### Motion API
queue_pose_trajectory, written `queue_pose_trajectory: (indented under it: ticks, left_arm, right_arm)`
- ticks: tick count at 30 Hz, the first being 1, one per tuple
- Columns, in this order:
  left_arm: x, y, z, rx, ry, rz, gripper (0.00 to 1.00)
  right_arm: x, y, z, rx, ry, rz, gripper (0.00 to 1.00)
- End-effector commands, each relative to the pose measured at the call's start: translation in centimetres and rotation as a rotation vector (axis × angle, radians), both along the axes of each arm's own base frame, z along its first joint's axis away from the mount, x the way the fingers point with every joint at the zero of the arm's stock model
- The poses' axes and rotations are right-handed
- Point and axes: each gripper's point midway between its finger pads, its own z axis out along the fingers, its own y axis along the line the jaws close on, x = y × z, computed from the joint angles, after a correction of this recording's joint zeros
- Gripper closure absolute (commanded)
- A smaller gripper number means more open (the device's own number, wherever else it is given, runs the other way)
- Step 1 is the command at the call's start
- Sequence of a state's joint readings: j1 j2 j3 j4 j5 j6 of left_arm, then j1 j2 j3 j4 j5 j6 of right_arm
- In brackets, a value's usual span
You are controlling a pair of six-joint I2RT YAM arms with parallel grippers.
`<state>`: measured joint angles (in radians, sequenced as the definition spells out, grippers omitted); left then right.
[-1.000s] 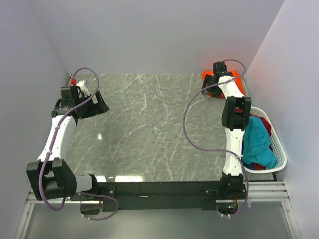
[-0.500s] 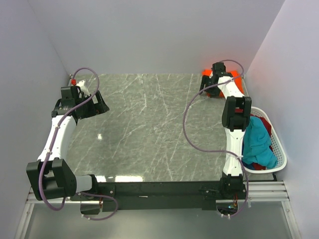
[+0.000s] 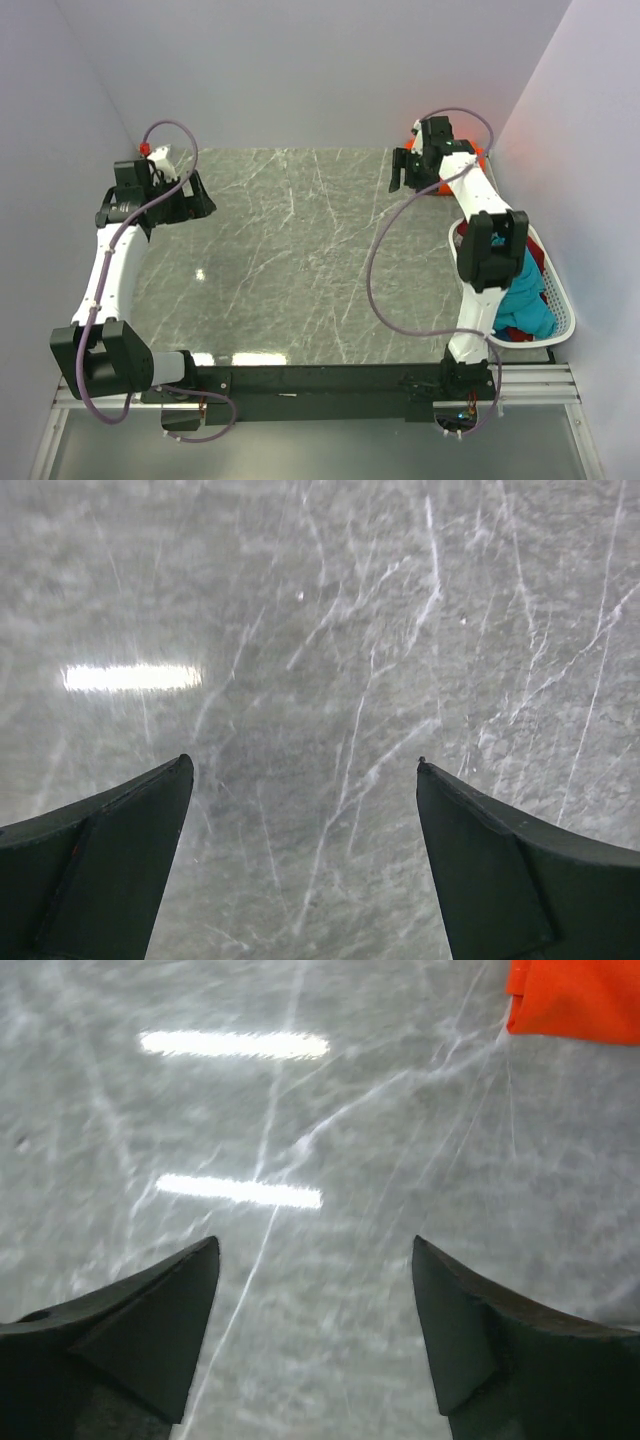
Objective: Fold and stack the t-shirts
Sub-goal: Neatly place the folded tshirt to the corner, then reset both grippers
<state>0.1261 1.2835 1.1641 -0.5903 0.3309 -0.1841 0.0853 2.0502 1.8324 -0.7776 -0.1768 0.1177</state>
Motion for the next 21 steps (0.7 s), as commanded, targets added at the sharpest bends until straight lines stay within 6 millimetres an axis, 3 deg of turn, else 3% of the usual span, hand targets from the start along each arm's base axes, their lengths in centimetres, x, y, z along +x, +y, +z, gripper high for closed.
queue_pose_trajectory:
  ticks: [1,3,4,6,7,8,9,10,11,12,13,14,15,17,18,21]
  left_arm:
    - [0.7,-0.2,2.1,0.041,-0.047,-0.09,0.01]
    - [0.7,-0.4,1.7,0.046,-0.052,-0.111,0.01]
    - [0.8,-0.4,1.6,0.05,-0.059,-0.119,0.01]
    - [0.4,-0.5,0.8,0.058,-0.049,-0.134,0.01]
    - [0.3,-0.3,0.4,0.072,-0.045,-0.135,0.01]
    - [-0.3,-0.2,-0.6,0.077,-0.023,-0.136,0.01]
    - [-0.4,-0.1,-1.0,0.087,-0.023,-0.14,0.01]
    - [-0.9,0.0,-1.1,0.102,-0.029,-0.134,0.01]
    - [-1.3,0.3,-1.5,0.133,-0.04,-0.152,0.01]
    - [-2.0,0.2,-2.6,0.138,-0.024,-0.159,0.01]
    - [-2.4,0.3,-2.5,0.155,-0.04,-0.159,0.01]
    - [-2.7,0.4,-2.6,0.162,-0.044,-0.158,0.0]
    - [-3.3,0.3,-3.4,0.164,-0.033,-0.16,0.01]
    - [-3.8,0.4,-3.0,0.177,-0.059,-0.157,0.01]
    - [-4.1,0.4,-3.4,0.181,-0.055,-0.161,0.01]
    - [-4.3,0.5,-1.9,0.205,-0.117,-0.159,0.0]
  right_arm:
    - [-2.5,0.8,7.0,-0.026,-0.131,0.072,0.15]
    - [-4.1,0.7,7.4,-0.044,-0.129,0.097,0.11]
    - [-5.0,0.5,9.2,-0.05,-0.172,0.099,0.06]
    - [-7.2,0.2,8.3,-0.058,-0.158,0.111,0.03]
    - [-8.1,0.1,10.2,-0.056,-0.222,0.112,0.03]
    - [-9.6,0.0,8.7,-0.053,-0.191,0.117,0.03]
    - [-10.5,-0.1,8.6,-0.05,-0.197,0.119,0.03]
    - [-11.5,-0.1,10.1,-0.042,-0.254,0.12,0.03]
    - [-13.1,-0.1,8.1,-0.04,-0.212,0.127,0.03]
    - [-14.0,-0.2,9.1,-0.036,-0.266,0.125,0.03]
    - [-14.8,-0.2,8.7,-0.038,-0.272,0.128,0.03]
    - [-16.2,-0.6,6.6,-0.052,-0.239,0.139,0.03]
    - [-17.0,-0.7,7.2,-0.057,-0.283,0.151,0.03]
    - [-18.5,-0.8,5.7,-0.059,-0.265,0.156,0.02]
    - [-18.9,-0.8,6.2,-0.063,-0.294,0.154,0.02]
    - [-19.3,-1.1,6.8,-0.072,-0.329,0.149,0.02]
